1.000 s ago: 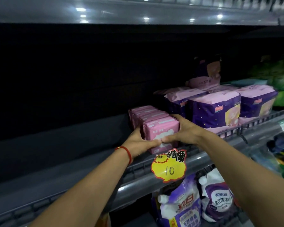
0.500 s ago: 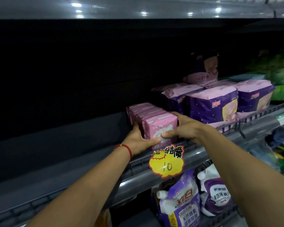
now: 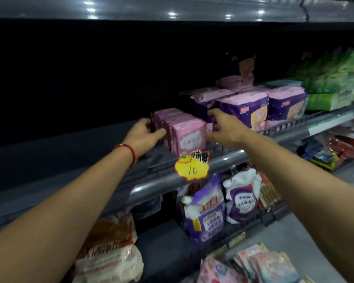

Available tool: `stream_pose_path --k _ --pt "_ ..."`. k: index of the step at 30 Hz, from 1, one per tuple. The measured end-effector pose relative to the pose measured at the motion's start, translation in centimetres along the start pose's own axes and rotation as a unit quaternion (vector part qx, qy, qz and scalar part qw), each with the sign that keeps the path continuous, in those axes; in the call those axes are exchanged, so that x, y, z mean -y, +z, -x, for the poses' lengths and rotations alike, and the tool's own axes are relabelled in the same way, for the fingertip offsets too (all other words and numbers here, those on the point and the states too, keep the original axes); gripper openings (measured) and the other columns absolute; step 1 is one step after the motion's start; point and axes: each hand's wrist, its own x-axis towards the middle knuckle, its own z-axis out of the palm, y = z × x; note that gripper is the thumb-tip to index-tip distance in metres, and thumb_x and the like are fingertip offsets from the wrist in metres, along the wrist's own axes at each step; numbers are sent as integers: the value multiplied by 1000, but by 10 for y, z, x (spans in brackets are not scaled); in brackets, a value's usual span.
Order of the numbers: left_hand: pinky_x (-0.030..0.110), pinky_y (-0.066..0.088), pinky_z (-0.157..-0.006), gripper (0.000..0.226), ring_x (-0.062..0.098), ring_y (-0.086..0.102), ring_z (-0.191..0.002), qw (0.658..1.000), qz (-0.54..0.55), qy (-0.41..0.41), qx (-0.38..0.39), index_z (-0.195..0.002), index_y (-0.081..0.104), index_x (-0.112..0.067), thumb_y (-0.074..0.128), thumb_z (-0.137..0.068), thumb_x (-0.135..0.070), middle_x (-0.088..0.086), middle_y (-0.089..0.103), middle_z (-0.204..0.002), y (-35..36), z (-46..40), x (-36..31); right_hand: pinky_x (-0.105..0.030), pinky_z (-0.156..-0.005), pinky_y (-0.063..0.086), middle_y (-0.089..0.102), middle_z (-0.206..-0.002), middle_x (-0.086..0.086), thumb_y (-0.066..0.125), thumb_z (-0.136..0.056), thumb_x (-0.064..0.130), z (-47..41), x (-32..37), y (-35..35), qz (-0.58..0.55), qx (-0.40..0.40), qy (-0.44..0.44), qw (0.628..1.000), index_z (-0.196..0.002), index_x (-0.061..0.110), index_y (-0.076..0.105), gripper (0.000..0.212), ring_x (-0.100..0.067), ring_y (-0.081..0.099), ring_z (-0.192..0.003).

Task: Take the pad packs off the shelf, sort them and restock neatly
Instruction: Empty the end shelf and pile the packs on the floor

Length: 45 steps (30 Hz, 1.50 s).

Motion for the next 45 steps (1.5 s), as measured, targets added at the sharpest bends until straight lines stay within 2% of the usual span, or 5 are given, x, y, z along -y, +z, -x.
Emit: stream_pose_path --k 7,15,27,32,45 --pt "30 55 -89 26 14 66 -95 991 -41 48 -114 -109 66 -21 66 -86 -9 -4 67 -103 -42 147 2 -35 -101 46 60 -140 -11 71 -93 25 120 31 -17 61 38 -41 997 -143 14 53 54 -30 59 -123" --pt "34 56 -84 26 23 68 -86 998 -62 -13 13 -101 65 -26 67 -80 -10 0 69 -96 -25 277 75 -27 -90 46 69 -125 -6 68 -94 29 242 21 26 93 144 29 985 -128 17 68 36 -25 64 -114" --pt "28 44 -65 20 22 61 -71 913 -171 -335 158 -67 63 -15 68 -86 -14 0 59 -61 -17 373 239 -32 -100 46 60 -138 -7 60 -99 36 317 -11 161 165 392 13 905 -138 21 58 43 -27 56 -125" --pt "33 43 -101 33 37 53 -125 879 -244 -393 115 -118 61 -23 68 -89 -36 18 53 -140 -12 409 280 -38 -98 50 58 -137 -13 59 -96 35 343 10 230 176 445 -64 876 -137 20 56 43 -33 56 -123" --pt "33 49 -93 64 32 61 -118 842 -56 -537 11 -135 46 -1 74 -90 -36 16 60 -133 -10 447 342 -36 -94 52 61 -131 -13 85 -77 49 395 56 404 -135 339 272 890 -131 8 45 78 -31 61 -118"
